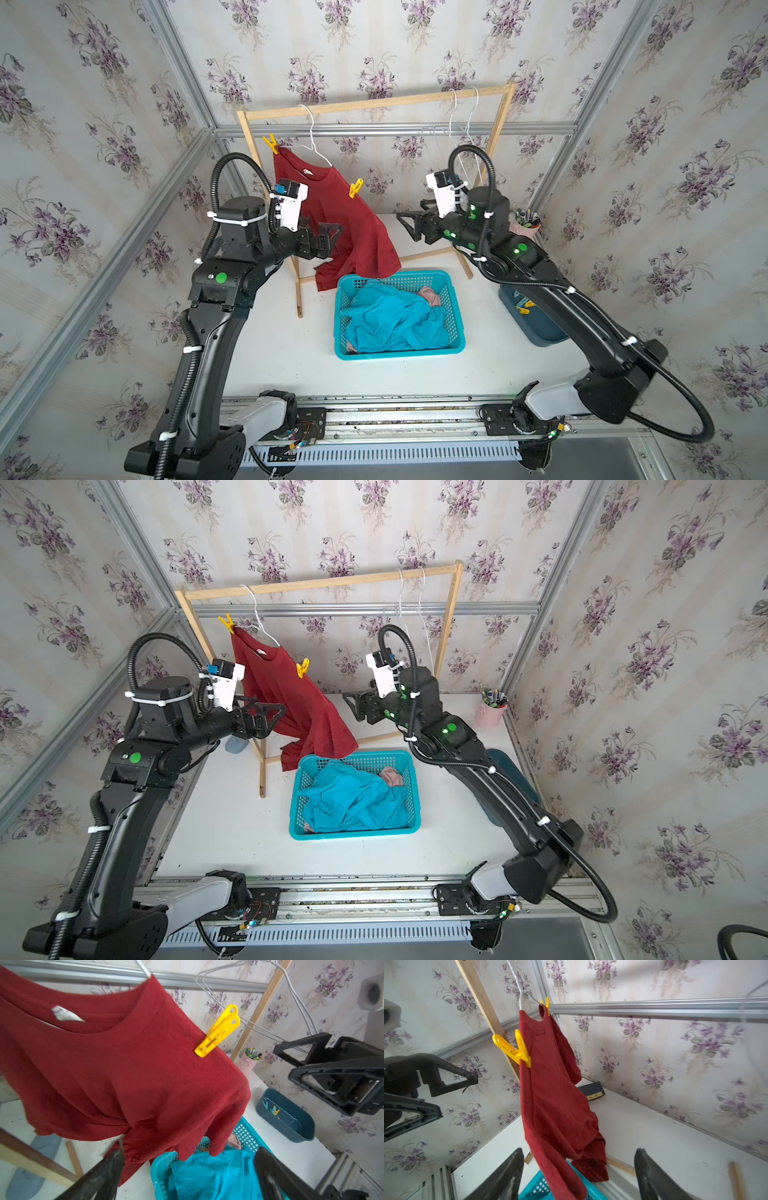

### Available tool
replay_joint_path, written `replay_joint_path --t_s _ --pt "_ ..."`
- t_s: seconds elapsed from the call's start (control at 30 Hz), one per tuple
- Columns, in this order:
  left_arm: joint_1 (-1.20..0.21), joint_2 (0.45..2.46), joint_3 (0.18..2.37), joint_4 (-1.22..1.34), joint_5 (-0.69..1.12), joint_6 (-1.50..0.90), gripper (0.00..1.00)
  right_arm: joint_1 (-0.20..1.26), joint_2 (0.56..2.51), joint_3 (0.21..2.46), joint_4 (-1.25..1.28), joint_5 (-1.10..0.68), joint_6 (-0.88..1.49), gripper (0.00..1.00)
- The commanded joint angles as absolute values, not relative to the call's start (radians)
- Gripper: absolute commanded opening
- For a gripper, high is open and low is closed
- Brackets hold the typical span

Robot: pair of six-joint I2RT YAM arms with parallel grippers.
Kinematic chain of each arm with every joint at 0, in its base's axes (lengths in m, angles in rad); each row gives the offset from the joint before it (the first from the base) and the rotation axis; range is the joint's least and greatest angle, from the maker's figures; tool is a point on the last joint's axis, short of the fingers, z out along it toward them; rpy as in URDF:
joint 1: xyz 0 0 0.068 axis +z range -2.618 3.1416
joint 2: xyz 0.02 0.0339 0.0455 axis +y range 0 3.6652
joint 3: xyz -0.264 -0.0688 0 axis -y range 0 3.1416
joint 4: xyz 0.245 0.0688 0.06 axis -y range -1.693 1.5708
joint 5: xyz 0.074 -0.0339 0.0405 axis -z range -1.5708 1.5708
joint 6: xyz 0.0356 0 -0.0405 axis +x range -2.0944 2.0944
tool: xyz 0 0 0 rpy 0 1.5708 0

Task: Remove the clothespins securing t-shirts to the hanger
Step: Pick up the hanger from the clothes rail.

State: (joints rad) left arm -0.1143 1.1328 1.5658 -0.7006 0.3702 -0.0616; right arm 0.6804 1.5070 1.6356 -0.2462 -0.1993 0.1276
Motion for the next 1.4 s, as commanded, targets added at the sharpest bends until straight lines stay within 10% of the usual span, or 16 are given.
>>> replay_joint_path --t_s 0.0,0.43,0.73,1.03,1.37 --pt "-0.102 1.106 1.578 -0.647 0.218 -0.07 0.99 0.728 1.602 1.746 -0.231 -0.262 0.088 0.81" --pt "-0.087 1.116 1.579 -0.644 0.201 -0.05 0.99 0.77 1.937 2.166 -0.474 -0.232 0.012 0.68" --pt "-0.083 1.105 1.548 -0.642 0.195 -0.027 0.99 0.77 2.115 2.506 -0.658 -0.237 -0.015 0.0" --pt "-0.083 1.097 1.531 -0.643 0.188 -0.018 0.99 0.772 2.294 2.973 -0.904 -0.211 -0.088 0.0" --pt "-0.08 1.094 1.53 -0.643 0.192 -0.029 0.99 0.775 2.227 2.985 -0.94 -0.168 -0.156 0.0"
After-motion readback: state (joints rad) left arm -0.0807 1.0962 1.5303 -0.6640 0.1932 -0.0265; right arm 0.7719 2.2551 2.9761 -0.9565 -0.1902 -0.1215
